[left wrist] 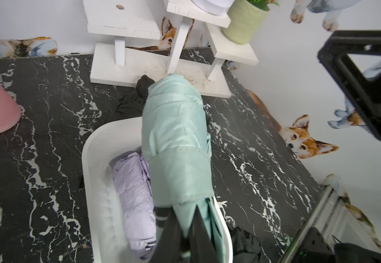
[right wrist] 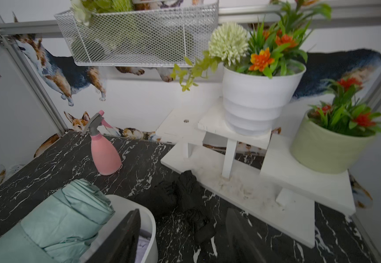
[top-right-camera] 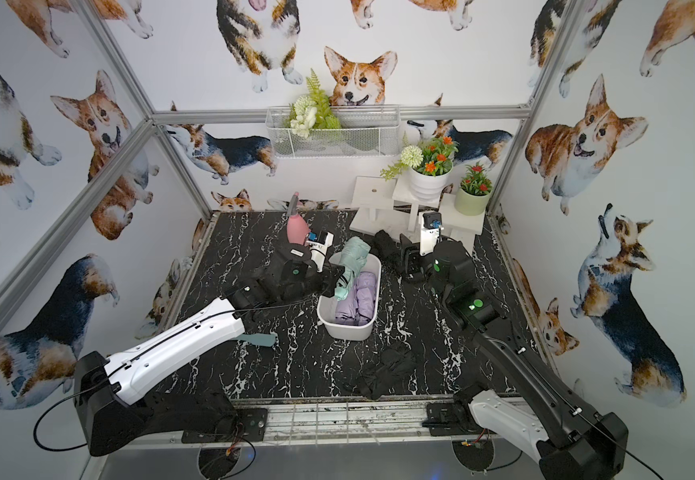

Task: Put the umbrella into the storage box
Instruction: Place the umbrella in the storage box.

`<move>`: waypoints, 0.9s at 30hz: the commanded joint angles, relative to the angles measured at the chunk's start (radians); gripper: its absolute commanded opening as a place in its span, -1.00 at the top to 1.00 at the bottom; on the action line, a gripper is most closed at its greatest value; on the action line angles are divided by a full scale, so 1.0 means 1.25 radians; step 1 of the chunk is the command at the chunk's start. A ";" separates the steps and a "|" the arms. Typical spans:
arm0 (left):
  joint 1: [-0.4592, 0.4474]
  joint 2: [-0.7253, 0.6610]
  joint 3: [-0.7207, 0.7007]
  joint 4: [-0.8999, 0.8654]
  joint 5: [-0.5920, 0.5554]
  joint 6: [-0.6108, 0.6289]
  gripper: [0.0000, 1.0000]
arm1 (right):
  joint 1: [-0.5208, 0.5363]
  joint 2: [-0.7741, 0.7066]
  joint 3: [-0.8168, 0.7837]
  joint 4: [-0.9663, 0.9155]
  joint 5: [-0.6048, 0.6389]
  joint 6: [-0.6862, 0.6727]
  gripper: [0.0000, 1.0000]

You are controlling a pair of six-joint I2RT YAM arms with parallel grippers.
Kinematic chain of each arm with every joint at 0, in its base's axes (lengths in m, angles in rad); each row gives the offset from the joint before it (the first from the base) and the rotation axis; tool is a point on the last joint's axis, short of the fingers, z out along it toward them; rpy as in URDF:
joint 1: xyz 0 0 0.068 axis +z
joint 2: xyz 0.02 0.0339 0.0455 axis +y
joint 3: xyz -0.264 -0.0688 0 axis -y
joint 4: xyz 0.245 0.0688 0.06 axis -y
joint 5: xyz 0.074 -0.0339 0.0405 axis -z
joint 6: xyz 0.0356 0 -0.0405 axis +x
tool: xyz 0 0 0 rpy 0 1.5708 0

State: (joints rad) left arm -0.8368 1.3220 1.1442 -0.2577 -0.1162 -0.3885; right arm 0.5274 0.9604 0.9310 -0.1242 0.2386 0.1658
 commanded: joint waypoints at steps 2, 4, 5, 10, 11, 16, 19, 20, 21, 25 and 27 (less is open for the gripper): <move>-0.016 0.023 -0.024 0.071 -0.142 -0.035 1.00 | -0.001 -0.028 -0.001 -0.149 0.006 0.133 -0.32; -0.019 0.042 -0.033 0.082 -0.161 -0.052 1.00 | -0.001 -0.040 -0.007 -0.162 0.003 0.139 -0.32; -0.019 0.049 -0.035 0.083 -0.163 -0.058 1.00 | -0.001 -0.043 -0.009 -0.168 0.005 0.139 -0.32; -0.022 0.068 -0.091 0.155 -0.188 -0.087 1.00 | -0.014 -0.019 0.012 -0.230 -0.020 0.151 -0.33; -0.022 0.072 -0.104 0.173 -0.193 -0.089 1.00 | -0.022 -0.005 0.024 -0.249 -0.037 0.161 -0.33; -0.021 0.101 -0.128 0.220 -0.221 -0.090 1.00 | -0.054 0.061 0.075 -0.318 -0.136 0.216 -0.33; -0.021 0.127 -0.132 0.241 -0.218 -0.087 1.00 | -0.056 0.081 0.082 -0.319 -0.162 0.221 -0.33; -0.022 0.136 -0.135 0.246 -0.219 -0.090 1.00 | -0.056 0.085 0.084 -0.320 -0.164 0.221 -0.33; -0.022 0.143 -0.132 0.242 -0.220 -0.096 1.00 | -0.056 0.087 0.086 -0.322 -0.163 0.221 -0.33; -0.022 0.157 -0.126 0.225 -0.228 -0.109 0.71 | -0.056 0.082 0.087 -0.329 -0.163 0.222 -0.33; -0.022 0.154 -0.124 0.222 -0.223 -0.108 0.06 | -0.056 0.084 0.087 -0.331 -0.165 0.224 -0.34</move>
State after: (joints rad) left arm -0.8642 1.5200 0.9779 -0.0341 -0.3717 -0.5117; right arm 0.4576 1.0672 1.0302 -0.5201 0.0494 0.4274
